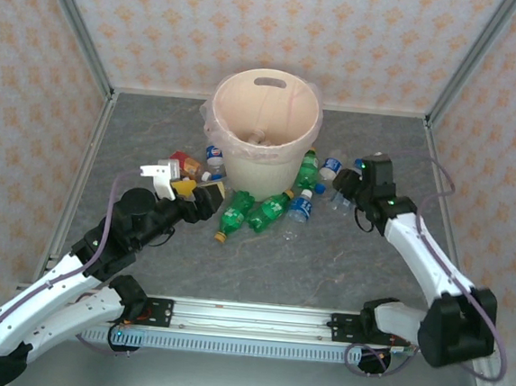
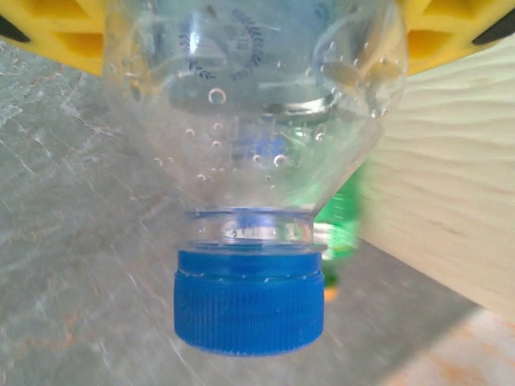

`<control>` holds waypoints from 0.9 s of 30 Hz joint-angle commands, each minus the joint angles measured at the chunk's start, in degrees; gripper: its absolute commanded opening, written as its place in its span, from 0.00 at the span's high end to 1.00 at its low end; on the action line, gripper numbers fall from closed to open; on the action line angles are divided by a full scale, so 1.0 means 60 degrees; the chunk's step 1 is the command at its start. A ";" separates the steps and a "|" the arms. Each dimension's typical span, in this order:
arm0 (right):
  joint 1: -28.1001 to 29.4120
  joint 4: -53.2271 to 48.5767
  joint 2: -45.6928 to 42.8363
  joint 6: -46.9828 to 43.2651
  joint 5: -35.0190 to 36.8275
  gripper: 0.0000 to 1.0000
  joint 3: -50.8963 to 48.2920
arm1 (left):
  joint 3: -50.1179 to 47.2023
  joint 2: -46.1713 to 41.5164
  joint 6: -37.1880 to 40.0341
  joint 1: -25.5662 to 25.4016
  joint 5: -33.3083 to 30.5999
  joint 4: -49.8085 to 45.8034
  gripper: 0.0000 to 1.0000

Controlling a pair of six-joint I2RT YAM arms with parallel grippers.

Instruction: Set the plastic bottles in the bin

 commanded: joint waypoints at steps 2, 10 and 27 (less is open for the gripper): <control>0.0236 0.0761 -0.1416 -0.0027 -0.0235 0.49 0.0481 | 0.0382 -0.0172 -0.0138 -0.0040 -0.0447 -0.0157 0.01; 0.0884 0.1789 -0.1973 -0.0369 -0.0313 0.50 0.1932 | 0.0532 -0.0253 -0.0253 -0.0051 -0.0732 -0.0230 0.01; 0.2841 0.3287 0.1130 -0.2079 0.1759 0.51 0.4519 | 0.0862 -0.0135 -0.0108 -0.0050 -0.0715 -0.0565 0.01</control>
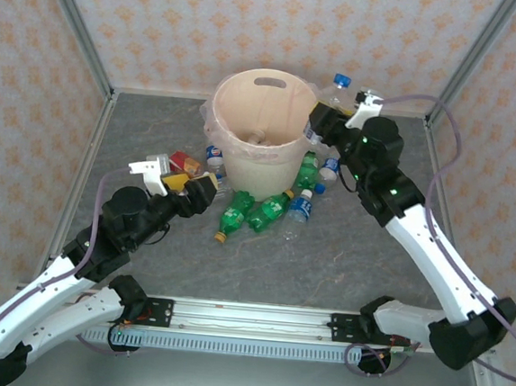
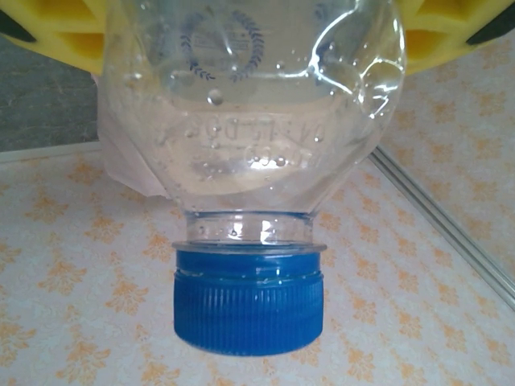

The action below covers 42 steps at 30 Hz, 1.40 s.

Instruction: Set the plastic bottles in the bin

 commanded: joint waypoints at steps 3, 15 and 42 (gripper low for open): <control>0.0362 0.0524 0.1192 -0.0964 0.1010 0.51 0.1100 | 0.0303 -0.0073 0.0031 -0.0051 -0.0077 -0.0284 0.01; 0.0402 0.0353 0.2686 -0.1328 0.1402 0.46 0.2139 | 0.0582 -0.0059 0.0248 -0.0051 -0.0209 -0.0667 0.01; 0.0429 0.0252 -0.1154 -0.0461 0.0457 0.00 -0.0864 | -0.0146 0.0713 0.0069 -0.0051 -0.0875 -0.0274 0.01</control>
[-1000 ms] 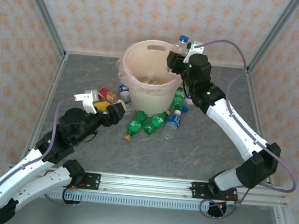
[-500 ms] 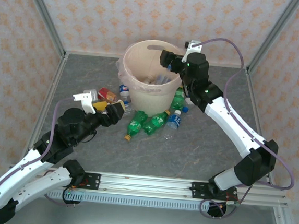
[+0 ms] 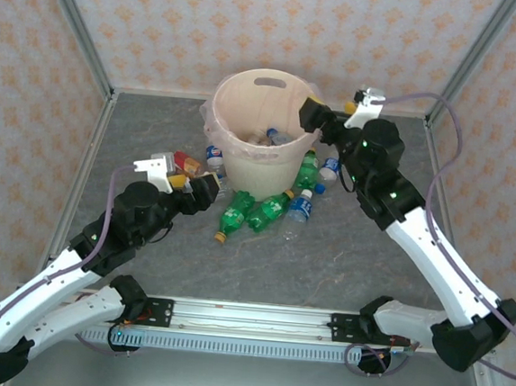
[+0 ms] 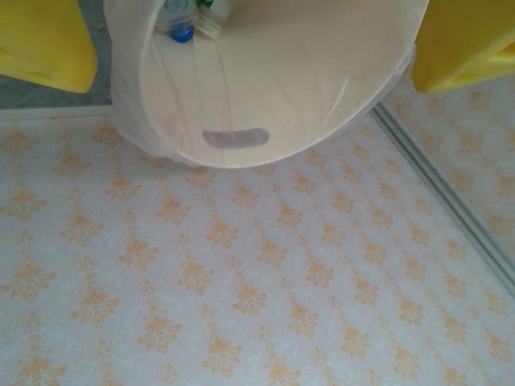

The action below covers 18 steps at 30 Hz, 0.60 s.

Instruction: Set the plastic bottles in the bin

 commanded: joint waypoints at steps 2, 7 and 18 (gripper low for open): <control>0.0024 -0.0106 -0.0997 0.0550 -0.0471 0.00 -0.1048 | -0.0547 0.0060 0.0034 -0.0048 -0.0170 0.0357 0.01; 0.0023 -0.0247 -0.2184 0.0991 -0.0774 0.00 -0.2389 | -0.1183 0.0207 0.0074 -0.0037 -0.0656 0.0605 0.01; 0.0023 -0.0161 -0.3532 0.1729 -0.1680 0.00 -0.4278 | -0.1520 0.1202 0.0232 0.1515 -0.1685 0.0603 0.01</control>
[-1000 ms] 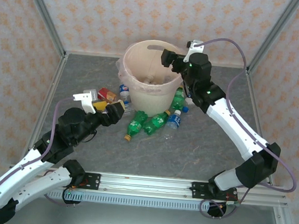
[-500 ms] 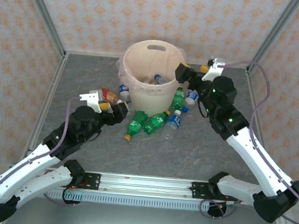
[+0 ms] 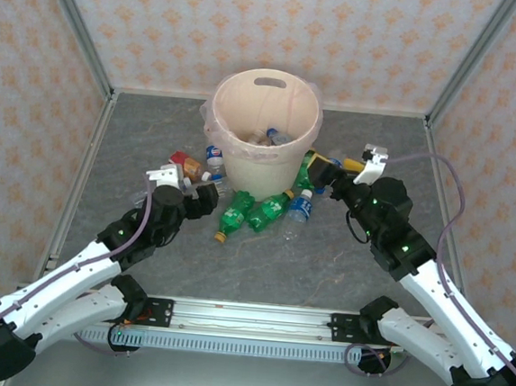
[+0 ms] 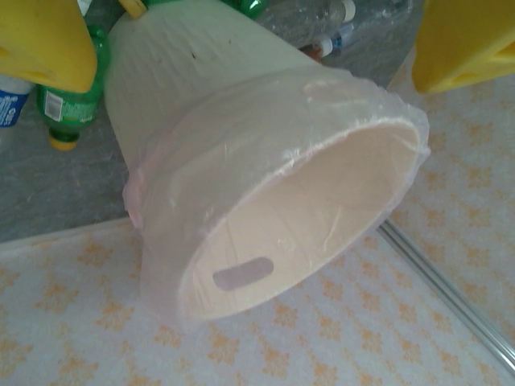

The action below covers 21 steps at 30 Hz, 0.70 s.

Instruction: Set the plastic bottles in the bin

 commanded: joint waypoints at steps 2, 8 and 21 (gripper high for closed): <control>0.0020 0.0108 -0.0416 0.0270 -0.0520 0.00 -0.0330 | -0.0033 0.0245 0.0336 0.1235 -0.0396 0.0374 0.01; 0.0032 0.0181 -0.0991 0.0354 -0.0901 0.00 -0.0765 | 0.0288 0.1245 0.0089 0.3491 0.0888 0.0514 0.01; 0.0020 -0.0122 -0.2278 0.0149 -0.1307 0.00 -0.1441 | 0.1952 0.4846 0.0183 0.6262 0.3072 0.1395 0.01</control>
